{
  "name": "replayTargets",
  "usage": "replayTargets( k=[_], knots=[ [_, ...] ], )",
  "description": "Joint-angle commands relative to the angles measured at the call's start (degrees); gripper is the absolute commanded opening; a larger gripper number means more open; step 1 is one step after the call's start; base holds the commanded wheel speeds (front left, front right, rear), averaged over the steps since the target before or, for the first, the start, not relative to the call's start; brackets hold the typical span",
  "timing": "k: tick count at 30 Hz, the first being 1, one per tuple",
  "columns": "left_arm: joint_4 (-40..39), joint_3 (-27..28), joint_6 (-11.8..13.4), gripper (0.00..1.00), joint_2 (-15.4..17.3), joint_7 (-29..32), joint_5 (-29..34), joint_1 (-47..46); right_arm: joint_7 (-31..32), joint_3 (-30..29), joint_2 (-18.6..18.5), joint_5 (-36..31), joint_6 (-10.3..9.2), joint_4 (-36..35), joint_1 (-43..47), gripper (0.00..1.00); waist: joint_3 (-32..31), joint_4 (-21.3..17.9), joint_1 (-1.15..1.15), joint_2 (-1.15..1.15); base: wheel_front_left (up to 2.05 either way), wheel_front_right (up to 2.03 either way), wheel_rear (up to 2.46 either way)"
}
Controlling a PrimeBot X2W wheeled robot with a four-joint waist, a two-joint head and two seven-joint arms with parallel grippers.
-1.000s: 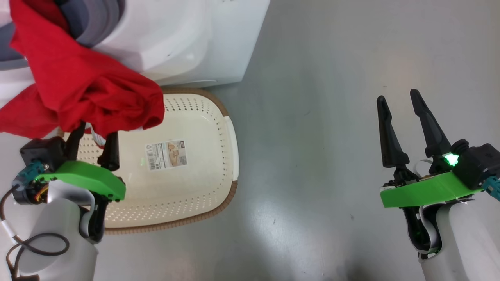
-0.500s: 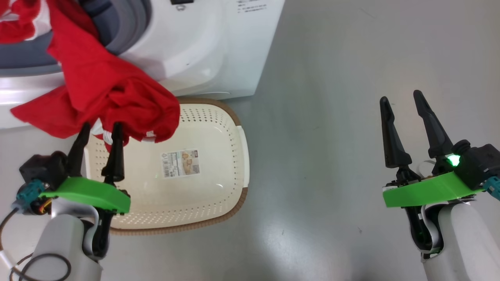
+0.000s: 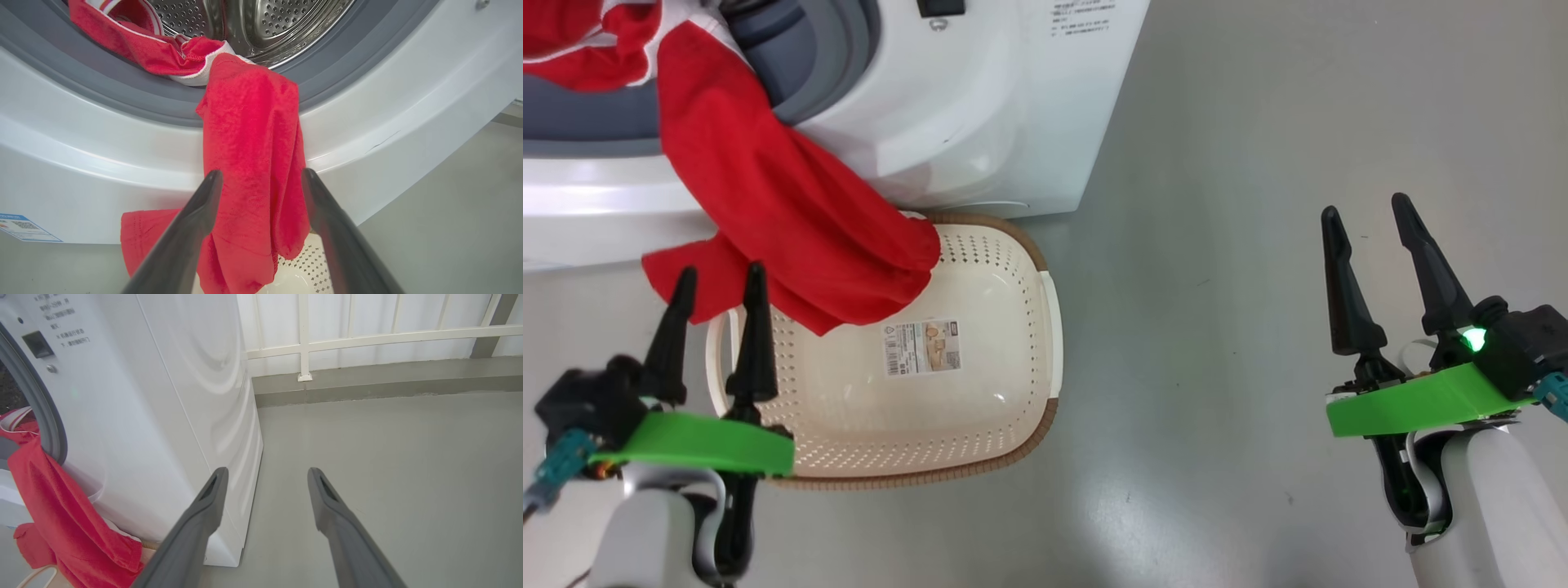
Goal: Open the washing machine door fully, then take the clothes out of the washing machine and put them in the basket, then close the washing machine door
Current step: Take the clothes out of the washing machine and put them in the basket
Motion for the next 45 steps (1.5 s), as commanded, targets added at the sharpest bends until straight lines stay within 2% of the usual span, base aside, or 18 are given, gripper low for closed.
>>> replayTargets(
  k=[1,10,24,31,36,45],
  knots=[
    [-2.44,2.19,-0.32,1.0,1.12,-0.27,0.34,2.46,-0.36,1.22,-0.06,-0.63,0.37,-1.1,1.64,1.0,-0.2,-0.01,0.0,0.0,0.0,0.0,0.0],
    [-8.81,4.28,-0.32,1.0,0.26,-0.27,0.75,7.81,-0.36,1.36,-0.06,-0.6,0.37,-0.9,2.07,1.0,-0.81,-0.3,0.0,0.0,0.0,0.0,0.0],
    [-9.25,3.39,-0.32,1.0,-0.1,-0.27,0.55,6.0,-0.36,1.35,-0.06,-0.41,0.37,-0.86,2.42,1.0,-0.82,-0.04,0.0,0.0,0.0,0.0,0.0],
    [-3.51,0.33,-0.32,1.0,1.86,-0.27,0.55,-0.7,-0.36,1.66,-0.06,-0.4,0.37,-0.84,2.31,1.0,-0.45,-0.25,0.0,0.0,0.0,0.0,0.0],
    [1.52,-0.16,-0.32,1.0,1.88,-0.27,2.15,-6.55,-0.36,1.88,-0.06,-0.18,0.37,-0.92,2.01,1.0,0.2,-0.54,0.0,0.0,0.0,0.0,0.0],
    [15.27,-0.92,-0.32,1.0,2.96,-0.27,4.59,-16.08,-0.36,2.11,-0.06,0.23,0.37,-1.29,0.93,1.0,2.32,-1.14,0.0,0.0,0.0,0.0,0.0]
  ],
)
